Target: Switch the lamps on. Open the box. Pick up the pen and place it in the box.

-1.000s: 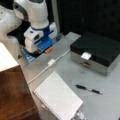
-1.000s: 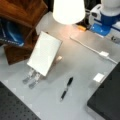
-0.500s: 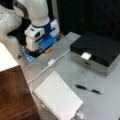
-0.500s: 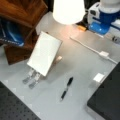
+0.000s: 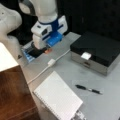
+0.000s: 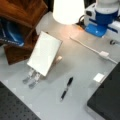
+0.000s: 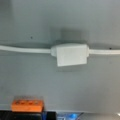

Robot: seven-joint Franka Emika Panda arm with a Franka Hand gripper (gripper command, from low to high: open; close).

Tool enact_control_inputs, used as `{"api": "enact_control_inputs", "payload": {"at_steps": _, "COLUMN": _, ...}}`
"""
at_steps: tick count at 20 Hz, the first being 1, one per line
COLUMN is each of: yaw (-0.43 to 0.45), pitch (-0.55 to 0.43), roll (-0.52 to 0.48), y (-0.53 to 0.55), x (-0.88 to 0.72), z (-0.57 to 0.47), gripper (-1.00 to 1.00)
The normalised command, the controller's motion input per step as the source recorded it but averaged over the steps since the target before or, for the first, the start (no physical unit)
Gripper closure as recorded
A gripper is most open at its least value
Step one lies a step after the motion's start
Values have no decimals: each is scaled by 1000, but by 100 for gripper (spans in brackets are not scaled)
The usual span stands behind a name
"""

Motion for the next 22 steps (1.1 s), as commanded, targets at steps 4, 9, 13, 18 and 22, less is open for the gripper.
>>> {"api": "enact_control_inputs", "payload": {"at_steps": 4, "yaw": -64, "pitch": 302, "roll": 111, "y": 12, "x": 656, "z": 204, "gripper": -100}}
{"api": "enact_control_inputs", "payload": {"at_steps": 9, "yaw": -91, "pitch": 278, "roll": 108, "y": 11, "x": 484, "z": 124, "gripper": -100}}
{"api": "enact_control_inputs", "payload": {"at_steps": 13, "yaw": -128, "pitch": 279, "roll": 108, "y": 97, "x": 379, "z": 116, "gripper": -100}}
{"api": "enact_control_inputs", "payload": {"at_steps": 18, "yaw": -161, "pitch": 290, "roll": 198, "y": 146, "x": 360, "z": 155, "gripper": -100}}
{"api": "enact_control_inputs", "payload": {"at_steps": 22, "yaw": -142, "pitch": 259, "roll": 265, "y": 173, "x": 361, "z": 151, "gripper": -100}}
